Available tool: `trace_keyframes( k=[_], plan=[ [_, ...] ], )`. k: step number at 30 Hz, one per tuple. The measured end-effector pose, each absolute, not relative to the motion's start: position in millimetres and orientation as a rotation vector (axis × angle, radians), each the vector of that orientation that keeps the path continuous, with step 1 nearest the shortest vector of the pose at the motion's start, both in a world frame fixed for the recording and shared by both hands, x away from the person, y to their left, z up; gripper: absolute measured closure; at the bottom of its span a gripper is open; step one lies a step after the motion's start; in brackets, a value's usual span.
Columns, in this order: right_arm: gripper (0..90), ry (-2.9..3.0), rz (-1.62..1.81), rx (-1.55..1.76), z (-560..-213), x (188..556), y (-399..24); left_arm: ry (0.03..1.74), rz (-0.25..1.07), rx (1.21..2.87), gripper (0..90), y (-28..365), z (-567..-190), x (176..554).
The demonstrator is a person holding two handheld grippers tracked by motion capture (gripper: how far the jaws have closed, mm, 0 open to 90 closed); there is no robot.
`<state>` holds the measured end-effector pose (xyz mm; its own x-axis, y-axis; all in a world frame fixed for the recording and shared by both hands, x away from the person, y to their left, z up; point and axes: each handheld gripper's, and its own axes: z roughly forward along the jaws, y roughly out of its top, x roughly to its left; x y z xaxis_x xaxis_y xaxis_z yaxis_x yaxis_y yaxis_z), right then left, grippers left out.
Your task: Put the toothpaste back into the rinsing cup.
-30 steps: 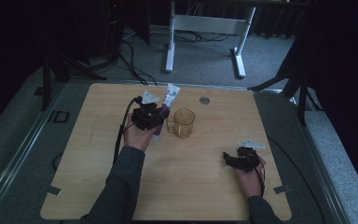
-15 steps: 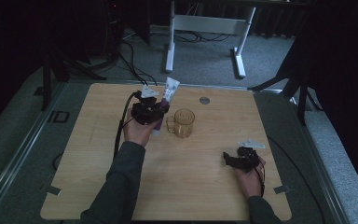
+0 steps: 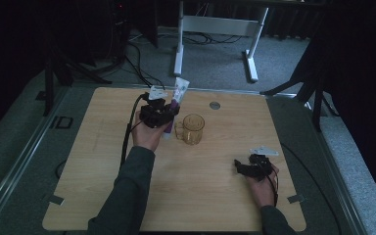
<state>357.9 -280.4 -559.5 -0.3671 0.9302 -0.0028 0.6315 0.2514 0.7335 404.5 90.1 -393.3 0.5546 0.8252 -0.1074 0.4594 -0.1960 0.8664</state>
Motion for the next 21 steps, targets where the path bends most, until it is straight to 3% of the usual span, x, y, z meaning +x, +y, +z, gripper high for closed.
trace_keyframes(
  k=[21],
  plan=[
    [22.9,2.09,0.91,1.419,-559,358,-280,1.041,0.51,1.785,72.6,78,-383,418]
  ],
)
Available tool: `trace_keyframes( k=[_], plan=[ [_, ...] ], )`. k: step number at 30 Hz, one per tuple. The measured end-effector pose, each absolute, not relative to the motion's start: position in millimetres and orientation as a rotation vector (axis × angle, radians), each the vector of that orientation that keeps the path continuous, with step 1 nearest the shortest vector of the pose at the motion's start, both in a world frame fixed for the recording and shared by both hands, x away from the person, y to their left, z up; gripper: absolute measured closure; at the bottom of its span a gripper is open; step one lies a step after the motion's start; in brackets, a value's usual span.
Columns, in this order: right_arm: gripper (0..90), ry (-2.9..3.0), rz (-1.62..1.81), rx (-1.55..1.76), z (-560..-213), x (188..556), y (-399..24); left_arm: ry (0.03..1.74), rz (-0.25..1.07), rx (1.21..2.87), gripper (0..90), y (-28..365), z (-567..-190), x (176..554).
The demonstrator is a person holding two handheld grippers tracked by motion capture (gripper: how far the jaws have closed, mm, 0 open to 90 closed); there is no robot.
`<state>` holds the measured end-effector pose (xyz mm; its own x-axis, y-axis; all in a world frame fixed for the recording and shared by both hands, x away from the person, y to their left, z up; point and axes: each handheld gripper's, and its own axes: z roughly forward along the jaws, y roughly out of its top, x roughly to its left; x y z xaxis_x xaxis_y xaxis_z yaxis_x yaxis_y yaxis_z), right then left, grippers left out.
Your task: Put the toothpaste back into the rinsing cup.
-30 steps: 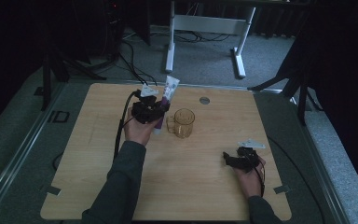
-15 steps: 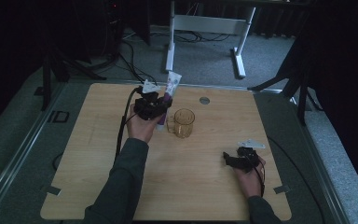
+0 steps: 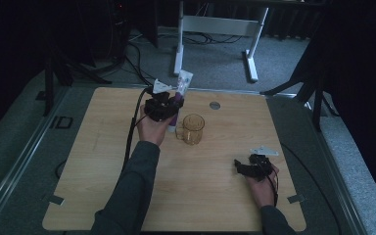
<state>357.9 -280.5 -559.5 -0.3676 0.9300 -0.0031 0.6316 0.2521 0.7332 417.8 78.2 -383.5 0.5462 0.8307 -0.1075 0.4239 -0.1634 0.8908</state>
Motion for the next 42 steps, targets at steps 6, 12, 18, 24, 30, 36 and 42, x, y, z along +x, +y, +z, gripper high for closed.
trace_keyframes(
  k=[6,12,18,24,30,36,42],
  plan=[
    [22.9,2.092,0.91,1.417,-559,358,-281,1.038,0.519,1.769,72.6,73,-384,421],
    [22.9,2.091,0.91,1.418,-559,358,-280,1.045,0.514,1.744,72.6,72,-387,425],
    [22.9,2.091,0.911,1.418,-559,358,-280,1.044,0.514,1.718,72.6,69,-389,428],
    [22.9,2.092,0.911,1.418,-559,358,-280,1.046,0.542,1.714,72.6,64,-392,430],
    [22.9,2.092,0.911,1.418,-559,358,-280,1.039,0.56,1.71,72.6,59,-395,431],
    [22.9,2.092,0.911,1.418,-559,358,-280,1.046,0.551,1.69,72.6,55,-396,434],
    [22.9,2.092,0.91,1.419,-559,358,-280,1.059,0.538,1.673,72.4,51,-400,438]
  ],
)
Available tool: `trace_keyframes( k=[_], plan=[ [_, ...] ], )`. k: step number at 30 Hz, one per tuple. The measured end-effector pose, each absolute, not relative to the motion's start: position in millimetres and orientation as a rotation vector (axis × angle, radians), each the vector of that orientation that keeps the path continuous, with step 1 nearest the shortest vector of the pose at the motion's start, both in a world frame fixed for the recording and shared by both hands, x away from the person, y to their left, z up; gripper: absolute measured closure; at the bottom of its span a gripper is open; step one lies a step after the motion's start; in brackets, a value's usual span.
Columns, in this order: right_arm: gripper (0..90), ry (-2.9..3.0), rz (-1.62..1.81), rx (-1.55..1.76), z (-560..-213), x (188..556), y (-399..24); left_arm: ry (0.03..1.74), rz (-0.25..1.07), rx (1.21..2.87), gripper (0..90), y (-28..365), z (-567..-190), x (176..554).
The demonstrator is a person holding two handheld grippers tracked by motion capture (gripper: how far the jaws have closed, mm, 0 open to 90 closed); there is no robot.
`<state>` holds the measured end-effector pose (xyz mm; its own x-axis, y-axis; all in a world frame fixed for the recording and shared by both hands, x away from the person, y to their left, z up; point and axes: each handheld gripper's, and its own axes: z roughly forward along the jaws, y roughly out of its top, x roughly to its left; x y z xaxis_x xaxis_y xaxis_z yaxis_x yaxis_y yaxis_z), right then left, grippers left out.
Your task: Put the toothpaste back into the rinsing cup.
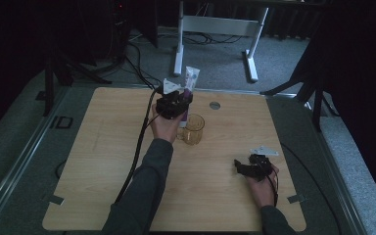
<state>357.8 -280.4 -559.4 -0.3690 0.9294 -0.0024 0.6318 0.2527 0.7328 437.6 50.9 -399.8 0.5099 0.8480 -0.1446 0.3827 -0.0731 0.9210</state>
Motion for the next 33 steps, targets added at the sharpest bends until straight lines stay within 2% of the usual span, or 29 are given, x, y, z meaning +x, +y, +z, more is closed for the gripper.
trace_keyframes(
  k=[33],
  plan=[
    [22.9,2.093,0.911,1.418,-559,358,-280,1.04,0.533,1.637,72.1,34,-414,448]
  ],
)
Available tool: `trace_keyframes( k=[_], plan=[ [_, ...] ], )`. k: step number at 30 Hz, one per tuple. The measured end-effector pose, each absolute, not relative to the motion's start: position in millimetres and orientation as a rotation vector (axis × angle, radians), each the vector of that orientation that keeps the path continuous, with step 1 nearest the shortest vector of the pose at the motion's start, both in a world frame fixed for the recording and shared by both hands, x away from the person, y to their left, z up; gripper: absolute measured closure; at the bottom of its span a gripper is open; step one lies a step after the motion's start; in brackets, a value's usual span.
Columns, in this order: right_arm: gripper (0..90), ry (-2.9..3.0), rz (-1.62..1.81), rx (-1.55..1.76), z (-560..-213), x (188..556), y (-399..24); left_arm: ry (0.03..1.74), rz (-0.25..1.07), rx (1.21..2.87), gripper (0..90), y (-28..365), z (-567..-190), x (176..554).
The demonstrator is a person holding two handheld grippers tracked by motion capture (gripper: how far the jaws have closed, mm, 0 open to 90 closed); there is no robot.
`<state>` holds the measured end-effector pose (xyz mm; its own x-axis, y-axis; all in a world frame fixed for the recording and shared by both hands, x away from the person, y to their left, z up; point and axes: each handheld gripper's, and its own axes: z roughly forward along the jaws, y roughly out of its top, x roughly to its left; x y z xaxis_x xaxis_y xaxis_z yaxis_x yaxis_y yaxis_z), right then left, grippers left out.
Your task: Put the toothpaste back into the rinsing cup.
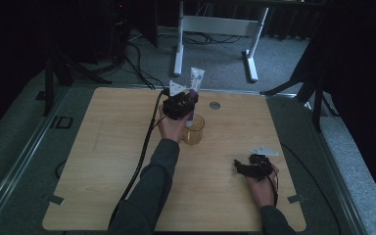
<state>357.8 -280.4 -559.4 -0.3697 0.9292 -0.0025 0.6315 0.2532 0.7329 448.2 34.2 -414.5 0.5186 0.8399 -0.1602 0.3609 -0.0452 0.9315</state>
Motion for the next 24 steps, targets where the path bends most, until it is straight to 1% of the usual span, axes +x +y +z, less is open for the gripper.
trace_keyframes(
  k=[15,24],
  plan=[
    [22.9,2.093,0.911,1.417,-559,358,-280,1.037,0.512,1.653,71.8,24,-423,454],
    [22.9,2.093,0.911,1.419,-559,358,-280,1.038,0.522,1.666,71.4,19,-427,456]
  ],
)
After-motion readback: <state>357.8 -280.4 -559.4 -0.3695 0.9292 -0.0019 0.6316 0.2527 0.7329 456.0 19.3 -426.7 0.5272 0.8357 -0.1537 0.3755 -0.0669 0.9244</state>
